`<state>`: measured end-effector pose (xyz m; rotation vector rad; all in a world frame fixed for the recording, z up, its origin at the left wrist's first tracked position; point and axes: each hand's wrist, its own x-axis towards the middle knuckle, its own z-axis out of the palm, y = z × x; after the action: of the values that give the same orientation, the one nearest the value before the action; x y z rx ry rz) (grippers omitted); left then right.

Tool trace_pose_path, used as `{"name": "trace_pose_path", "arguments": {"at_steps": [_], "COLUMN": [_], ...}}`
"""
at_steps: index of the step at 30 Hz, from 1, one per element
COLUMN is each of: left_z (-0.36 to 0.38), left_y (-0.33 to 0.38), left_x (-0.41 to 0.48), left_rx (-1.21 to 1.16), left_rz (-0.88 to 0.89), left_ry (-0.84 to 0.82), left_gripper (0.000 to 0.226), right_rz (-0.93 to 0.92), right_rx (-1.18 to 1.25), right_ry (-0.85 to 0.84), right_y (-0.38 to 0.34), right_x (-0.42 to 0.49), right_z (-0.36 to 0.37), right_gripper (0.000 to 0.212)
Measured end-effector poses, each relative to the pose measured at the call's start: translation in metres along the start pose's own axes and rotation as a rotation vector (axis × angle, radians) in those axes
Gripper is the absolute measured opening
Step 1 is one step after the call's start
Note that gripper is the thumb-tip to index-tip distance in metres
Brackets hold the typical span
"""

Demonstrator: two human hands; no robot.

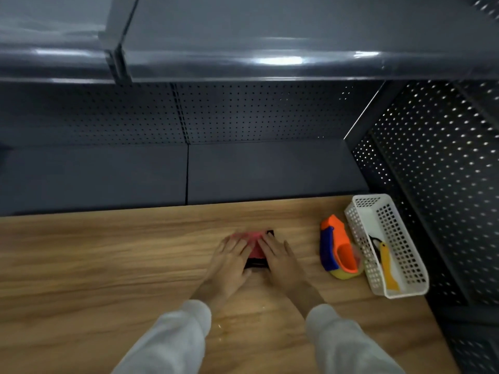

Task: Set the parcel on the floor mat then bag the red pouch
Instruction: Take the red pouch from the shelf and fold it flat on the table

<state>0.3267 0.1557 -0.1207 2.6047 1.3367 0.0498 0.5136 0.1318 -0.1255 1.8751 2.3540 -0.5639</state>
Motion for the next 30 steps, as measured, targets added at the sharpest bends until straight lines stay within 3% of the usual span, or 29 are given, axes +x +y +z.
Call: {"name": "trace_pose_path", "arguments": {"at_steps": [5, 10, 14, 20, 30], "left_z": [0.013, 0.017, 0.021, 0.027, 0.051], "left_y": [0.001, 0.018, 0.036, 0.058, 0.094], "left_x": [0.000, -0.020, -0.045, -0.098, -0.190], "left_rx": [-0.017, -0.100, -0.073, -0.095, -0.091], "left_rz": [0.043, 0.002, -0.012, -0.001, 0.042], "left_ry": [-0.197, -0.224, -0.221, -0.266, -0.372], "left_gripper": [0.073, 0.069, 0.068, 0.073, 0.070], "right_rz": [-0.029, -0.078, -0.077, -0.067, 0.039], "right_rx": [-0.023, -0.032, -0.073, -0.055, -0.010], "right_ry": [-0.048, 0.026, 0.001, -0.002, -0.014], "right_y": [0.000, 0.000, -0.003, -0.024, -0.065], "right_x": [-0.006, -0.030, -0.056, -0.112, -0.201], "right_z": [0.008, 0.016, 0.037, 0.065, 0.096], "right_gripper": [0.069, 0.069, 0.059, 0.064, 0.066]}}
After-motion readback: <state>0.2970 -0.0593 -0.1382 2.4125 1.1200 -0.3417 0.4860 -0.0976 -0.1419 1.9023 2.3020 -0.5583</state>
